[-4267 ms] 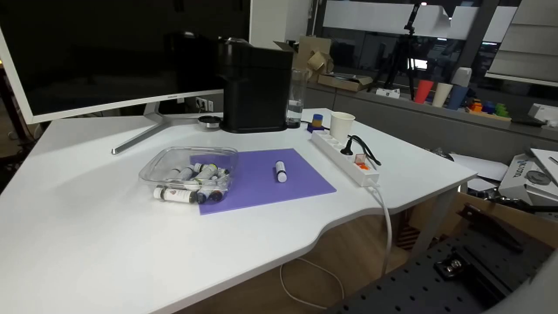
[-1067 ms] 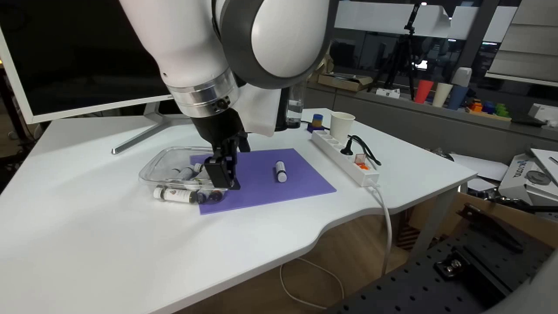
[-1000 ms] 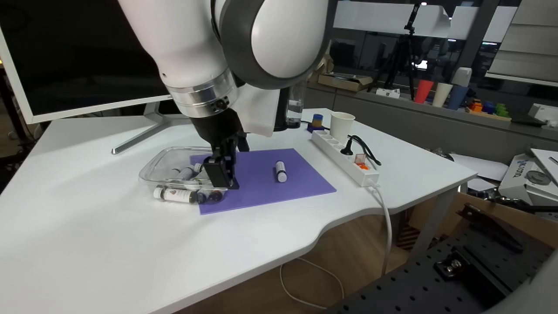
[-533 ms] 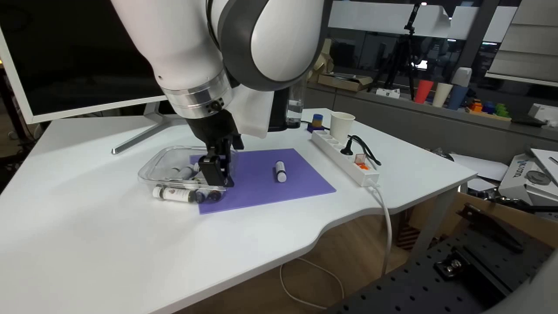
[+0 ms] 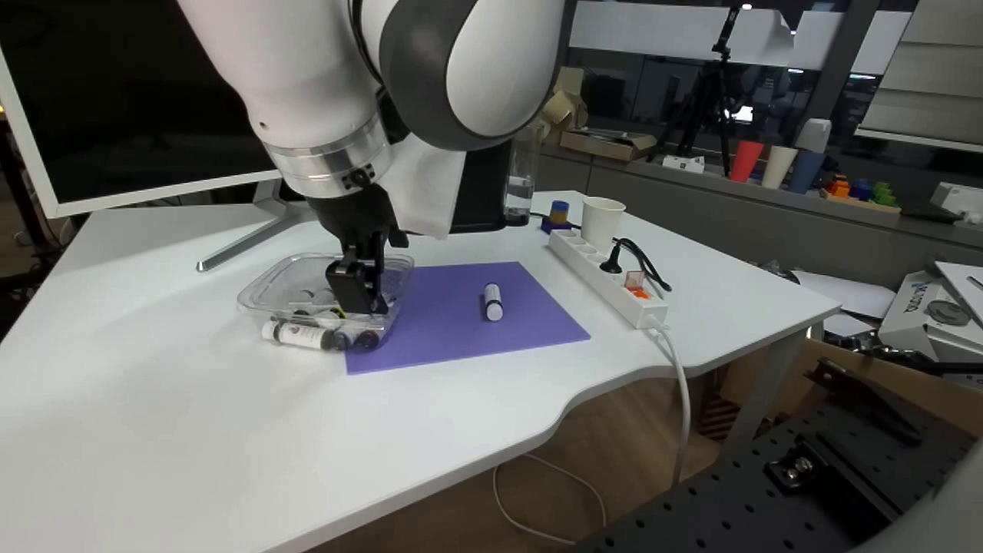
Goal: Open the clear container
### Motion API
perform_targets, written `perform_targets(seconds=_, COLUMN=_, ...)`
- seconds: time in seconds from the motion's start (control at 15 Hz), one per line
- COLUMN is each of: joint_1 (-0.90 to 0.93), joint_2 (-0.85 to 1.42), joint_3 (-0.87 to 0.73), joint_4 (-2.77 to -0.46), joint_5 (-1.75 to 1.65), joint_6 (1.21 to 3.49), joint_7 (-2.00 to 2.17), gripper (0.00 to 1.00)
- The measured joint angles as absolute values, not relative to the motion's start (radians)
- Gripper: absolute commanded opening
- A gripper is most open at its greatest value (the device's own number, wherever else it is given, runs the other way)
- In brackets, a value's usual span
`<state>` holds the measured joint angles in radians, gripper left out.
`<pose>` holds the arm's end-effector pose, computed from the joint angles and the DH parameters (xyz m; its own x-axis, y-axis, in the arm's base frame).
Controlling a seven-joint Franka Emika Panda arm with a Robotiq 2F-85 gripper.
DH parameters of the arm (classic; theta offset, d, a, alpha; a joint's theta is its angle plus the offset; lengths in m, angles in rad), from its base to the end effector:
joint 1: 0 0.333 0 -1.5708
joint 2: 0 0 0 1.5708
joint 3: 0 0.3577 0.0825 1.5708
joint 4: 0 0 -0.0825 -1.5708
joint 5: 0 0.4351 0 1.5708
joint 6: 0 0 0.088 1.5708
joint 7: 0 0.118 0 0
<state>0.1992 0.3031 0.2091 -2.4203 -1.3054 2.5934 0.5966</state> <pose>0.4527 0.2170 0.1574 0.5650 0.8229 -0.0601 0.7303 -0.4649 0.5006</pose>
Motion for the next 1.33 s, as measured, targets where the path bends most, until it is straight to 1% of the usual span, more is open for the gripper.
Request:
perform_targets(seconds=0.6, joint_1=0.204, joint_2=0.27, joint_3=0.196, joint_4=-2.367, joint_5=-1.456, joint_6=2.577, joint_7=0.831, gripper=1.0)
perform_targets(seconds=1.33, joint_1=0.138, joint_2=0.095, joint_3=0.139, joint_4=-2.357, joint_5=-1.471, joint_6=2.53, joint_7=0.991, gripper=1.0)
